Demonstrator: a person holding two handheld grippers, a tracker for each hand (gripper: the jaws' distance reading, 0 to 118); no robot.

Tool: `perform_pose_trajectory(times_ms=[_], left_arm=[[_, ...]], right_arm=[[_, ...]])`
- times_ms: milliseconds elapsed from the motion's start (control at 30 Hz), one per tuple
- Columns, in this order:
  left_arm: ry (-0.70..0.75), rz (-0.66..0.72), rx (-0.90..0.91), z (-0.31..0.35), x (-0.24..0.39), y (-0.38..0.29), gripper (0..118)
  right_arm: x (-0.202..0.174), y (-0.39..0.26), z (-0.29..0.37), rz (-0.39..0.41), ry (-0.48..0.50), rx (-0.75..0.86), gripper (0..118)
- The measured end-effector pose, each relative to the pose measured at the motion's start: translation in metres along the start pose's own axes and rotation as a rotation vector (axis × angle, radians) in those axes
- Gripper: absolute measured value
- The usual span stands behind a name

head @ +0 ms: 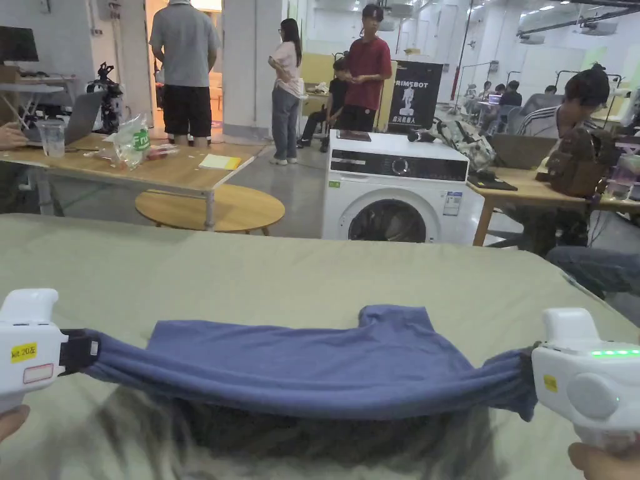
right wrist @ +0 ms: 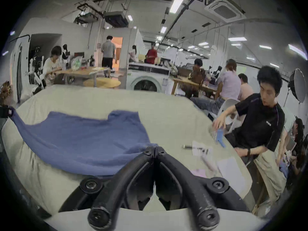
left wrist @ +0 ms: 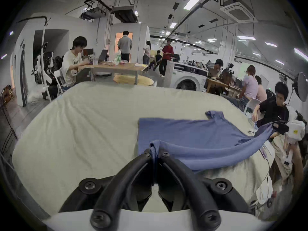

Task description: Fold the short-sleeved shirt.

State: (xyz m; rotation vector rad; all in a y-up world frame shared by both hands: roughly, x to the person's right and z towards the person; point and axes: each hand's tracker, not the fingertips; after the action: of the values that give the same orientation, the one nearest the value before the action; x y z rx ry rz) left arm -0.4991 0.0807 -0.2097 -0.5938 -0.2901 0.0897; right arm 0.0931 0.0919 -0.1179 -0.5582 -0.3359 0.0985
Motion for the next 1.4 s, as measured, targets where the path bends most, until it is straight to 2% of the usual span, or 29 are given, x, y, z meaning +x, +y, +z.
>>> perform_pose_trajectory(times_ms=[200, 400, 633, 667, 733, 800, 867, 900, 1000, 1200, 1233, 1300, 1333, 1367, 1400], left_arm=[[0.018, -0.013, -0.134, -0.010, -0.004, -0.059, 0], [0.036, -0.014, -0.279, -0.033, -0.013, -0.088, 0], [0.055, -0.073, -0.363, -0.054, -0.009, -0.111, 0], [0.059, -0.070, -0.356, -0.053, -0.008, -0.110, 4], [0.081, -0.049, -0.351, -0.051, -0.005, -0.105, 24], [0.107, -0.056, -0.337, -0.045, -0.001, -0.100, 28], [0.078, -0.065, -0.256, -0.037, 0.005, -0.091, 46], [0.057, -0.066, -0.209, -0.032, 0.008, -0.085, 46], [0.039, -0.099, -0.057, -0.021, 0.028, -0.072, 46], [0.049, -0.097, 0.229, -0.003, 0.059, -0.057, 45], [0.057, -0.095, 0.277, 0.001, 0.066, -0.056, 40], [0.083, -0.116, 0.323, 0.004, 0.074, -0.054, 11], [0.109, -0.131, 0.336, 0.004, 0.079, -0.054, 2], [0.122, -0.146, 0.342, 0.005, 0.082, -0.054, 0], [0.123, -0.155, 0.345, 0.005, 0.084, -0.054, 0]], right_arm=[[-0.007, -0.062, -0.010, 0.040, 0.012, -0.146, 0], [-0.007, -0.108, -0.038, 0.092, 0.017, -0.294, 0], [-0.012, -0.133, -0.057, 0.124, 0.030, -0.350, 0], [-0.015, -0.133, -0.057, 0.131, 0.023, -0.343, 0], [-0.017, -0.128, -0.053, 0.130, 0.011, -0.339, 12], [-0.021, -0.117, -0.046, 0.115, -0.003, -0.311, 16], [-0.024, -0.103, -0.034, 0.074, 0.005, -0.235, 47], [-0.027, -0.094, -0.028, 0.063, 0.005, -0.195, 53], [-0.040, -0.073, -0.014, 0.013, 0.004, -0.064, 53], [-0.069, -0.054, 0.007, -0.112, 0.038, 0.204, 52], [-0.075, -0.052, 0.011, -0.116, 0.041, 0.247, 46], [-0.084, -0.051, 0.013, -0.110, 0.045, 0.284, 14], [-0.089, -0.049, 0.015, -0.111, 0.045, 0.290, 6], [-0.092, -0.049, 0.016, -0.116, 0.051, 0.299, 0], [-0.095, -0.048, 0.017, -0.123, 0.060, 0.306, 0]])
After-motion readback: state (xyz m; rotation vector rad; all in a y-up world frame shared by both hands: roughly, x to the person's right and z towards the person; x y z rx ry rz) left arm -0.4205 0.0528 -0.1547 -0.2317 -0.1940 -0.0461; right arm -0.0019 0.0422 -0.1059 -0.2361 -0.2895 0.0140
